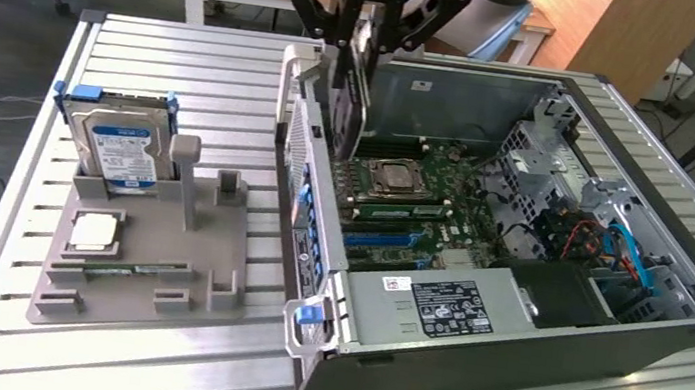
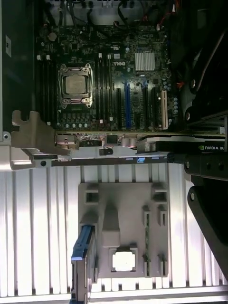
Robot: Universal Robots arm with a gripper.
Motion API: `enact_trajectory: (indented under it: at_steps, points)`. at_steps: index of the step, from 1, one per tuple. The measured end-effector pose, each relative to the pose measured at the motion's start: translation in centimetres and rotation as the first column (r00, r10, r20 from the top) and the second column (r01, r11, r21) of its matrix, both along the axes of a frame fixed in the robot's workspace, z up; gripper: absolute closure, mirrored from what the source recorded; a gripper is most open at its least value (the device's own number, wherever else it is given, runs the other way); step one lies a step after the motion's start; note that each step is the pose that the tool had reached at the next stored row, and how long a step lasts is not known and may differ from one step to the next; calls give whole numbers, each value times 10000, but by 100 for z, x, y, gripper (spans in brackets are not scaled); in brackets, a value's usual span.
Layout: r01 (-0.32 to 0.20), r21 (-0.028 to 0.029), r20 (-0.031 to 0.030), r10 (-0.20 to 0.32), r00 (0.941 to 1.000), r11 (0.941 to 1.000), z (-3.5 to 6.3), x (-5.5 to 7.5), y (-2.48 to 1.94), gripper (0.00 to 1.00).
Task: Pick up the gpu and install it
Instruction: 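Pick up the gpu and move the gpu toward the slot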
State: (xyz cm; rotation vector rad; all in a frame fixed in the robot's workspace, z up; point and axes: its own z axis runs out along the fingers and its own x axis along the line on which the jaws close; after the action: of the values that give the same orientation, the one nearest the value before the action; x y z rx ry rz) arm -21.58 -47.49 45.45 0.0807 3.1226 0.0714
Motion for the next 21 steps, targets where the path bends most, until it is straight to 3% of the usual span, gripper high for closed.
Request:
enact_trajectory:
  at_steps: [21]
  points:
    - [-60,1,-8,60,10000,10000,-6,802,-15,73]
